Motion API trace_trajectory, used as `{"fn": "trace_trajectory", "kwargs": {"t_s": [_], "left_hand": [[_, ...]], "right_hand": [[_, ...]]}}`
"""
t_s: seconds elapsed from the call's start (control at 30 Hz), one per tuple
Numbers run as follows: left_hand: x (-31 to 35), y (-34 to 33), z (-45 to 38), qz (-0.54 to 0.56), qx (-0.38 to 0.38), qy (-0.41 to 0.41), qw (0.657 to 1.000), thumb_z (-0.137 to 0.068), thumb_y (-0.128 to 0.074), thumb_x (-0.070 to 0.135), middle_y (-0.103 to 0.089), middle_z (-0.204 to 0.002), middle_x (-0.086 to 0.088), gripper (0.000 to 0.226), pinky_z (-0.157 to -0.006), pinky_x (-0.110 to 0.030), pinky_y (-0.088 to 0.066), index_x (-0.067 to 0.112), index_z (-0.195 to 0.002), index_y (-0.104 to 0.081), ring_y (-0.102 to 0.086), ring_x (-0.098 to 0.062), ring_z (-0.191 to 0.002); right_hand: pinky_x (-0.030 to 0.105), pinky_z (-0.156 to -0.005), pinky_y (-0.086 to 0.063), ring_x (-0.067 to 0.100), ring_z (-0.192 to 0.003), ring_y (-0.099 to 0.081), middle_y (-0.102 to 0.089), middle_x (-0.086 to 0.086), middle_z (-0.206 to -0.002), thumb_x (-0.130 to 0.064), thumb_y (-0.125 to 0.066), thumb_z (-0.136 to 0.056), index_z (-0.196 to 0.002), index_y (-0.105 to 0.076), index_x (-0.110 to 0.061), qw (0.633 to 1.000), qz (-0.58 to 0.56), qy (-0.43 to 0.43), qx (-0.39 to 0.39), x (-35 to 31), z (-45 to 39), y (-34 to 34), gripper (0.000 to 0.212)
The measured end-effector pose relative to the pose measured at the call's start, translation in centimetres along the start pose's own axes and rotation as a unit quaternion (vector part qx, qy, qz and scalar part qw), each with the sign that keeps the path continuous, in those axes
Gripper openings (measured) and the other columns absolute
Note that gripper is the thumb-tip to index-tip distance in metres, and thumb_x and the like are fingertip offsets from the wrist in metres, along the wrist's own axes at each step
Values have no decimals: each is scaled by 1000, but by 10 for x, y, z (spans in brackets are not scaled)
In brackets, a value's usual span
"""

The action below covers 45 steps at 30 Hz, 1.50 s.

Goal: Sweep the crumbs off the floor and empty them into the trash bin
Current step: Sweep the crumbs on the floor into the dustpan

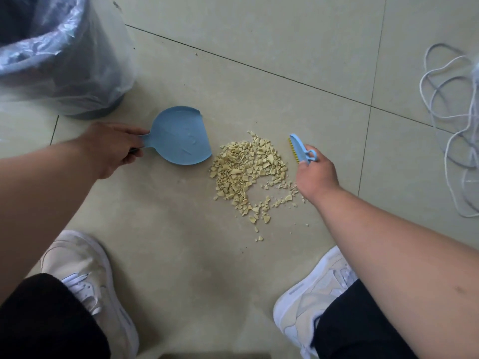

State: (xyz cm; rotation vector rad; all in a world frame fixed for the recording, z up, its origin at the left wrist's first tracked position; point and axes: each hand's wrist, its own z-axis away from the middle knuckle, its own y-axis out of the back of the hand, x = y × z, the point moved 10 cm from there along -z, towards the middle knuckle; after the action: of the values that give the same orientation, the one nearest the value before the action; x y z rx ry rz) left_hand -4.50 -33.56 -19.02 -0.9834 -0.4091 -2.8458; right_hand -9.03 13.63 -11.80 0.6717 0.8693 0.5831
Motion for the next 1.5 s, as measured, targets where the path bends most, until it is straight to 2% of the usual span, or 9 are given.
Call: {"fn": "trace_trajectory", "kwargs": {"t_s": [0.13, 0.27, 0.33, 0.53, 0.67, 1.0, 1.1, 1.27, 1.5], "left_hand": [[1, -2, -5, -11, -7, -3, 1000, -97, -74, 3, -71, -97, -12, 27, -46, -17, -49, 10, -123, -76, -60, -17, -66], [-3, -6, -7, -30, -15, -7, 999, -97, -72, -2, -70, -91, -12, 28, -45, -15, -51, 10, -122, -77, -60, -18, -67], [-6, -5, -8, -33, -17, -3, 999, -96, -72, -2, -71, -89, -10, 29, -46, -15, -52, 10, -122, -78, -61, -18, -68], [-9, -12, -3, -37, -19, 5, 999, -96, -72, -2, -70, -84, -8, 24, -45, -15, -52, 14, -112, -79, -59, -17, -64], [-6, -15, 3, -32, -25, -1, 999, -95, -76, 0, -70, -83, -8, 18, -45, -15, -51, 16, -103, -79, -59, -17, -64], [5, -29, 15, -55, -46, -18, 997, -91, -84, 11, -70, -83, -6, 11, -54, -22, -49, 17, -99, -79, -61, -15, -67], [8, -30, 16, -107, -59, -43, 992, -91, -84, 14, -69, -84, -9, 12, -54, -24, -48, 14, -102, -80, -59, -17, -66], [12, -30, 17, -246, -64, -102, 962, -96, -78, 13, -71, -87, -18, 14, -45, -17, -48, 9, -109, -79, -60, -20, -63], [6, -17, 16, -239, -49, -108, 964, -97, -78, 17, -74, -98, -32, 10, -59, -25, -48, 13, -105, -81, -61, -24, -71]], "right_hand": [[14, -45, -36, 27, -81, -55, -63, 14, -102, -3, -45, -98, -131, -63, -20, 998, 19, -31, 50, 25, -5, 32, 42], [22, -70, -37, 36, -103, -65, -64, 10, -107, -6, -46, -97, -130, -62, -19, 992, 60, -84, 74, 58, -1, 53, 40], [24, -77, -38, 33, -97, -61, -62, 7, -106, -7, -46, -97, -131, -61, -19, 990, 75, -96, 71, 69, 5, 54, 39], [28, -59, -36, 29, -76, -49, -55, 8, -88, -6, -46, -96, -114, -59, -21, 994, 51, -87, 37, 76, 29, 21, 26], [27, -68, -41, 31, -77, -54, -57, 7, -88, -8, -46, -98, -121, -58, -24, 997, 32, -69, 18, 58, 39, -5, 30], [7, -39, -35, 10, -56, -49, -56, -3, -78, -6, -46, -100, -137, -61, -22, 998, -48, -31, 2, 19, 43, -35, 43], [3, -42, -32, 16, -64, -52, -61, 4, -94, -8, -47, -99, -133, -62, -21, 999, -23, -20, 35, 19, 41, -13, 39], [20, -68, -36, 30, -85, -57, -60, 5, -98, -9, -48, -95, -122, -63, -19, 990, 12, -79, 116, 66, 38, 37, 32], [22, -76, -35, 27, -89, -55, -67, 13, -119, -11, -49, -96, -134, -57, -16, 990, 48, -119, 65, 97, 53, 24, 39]]}}
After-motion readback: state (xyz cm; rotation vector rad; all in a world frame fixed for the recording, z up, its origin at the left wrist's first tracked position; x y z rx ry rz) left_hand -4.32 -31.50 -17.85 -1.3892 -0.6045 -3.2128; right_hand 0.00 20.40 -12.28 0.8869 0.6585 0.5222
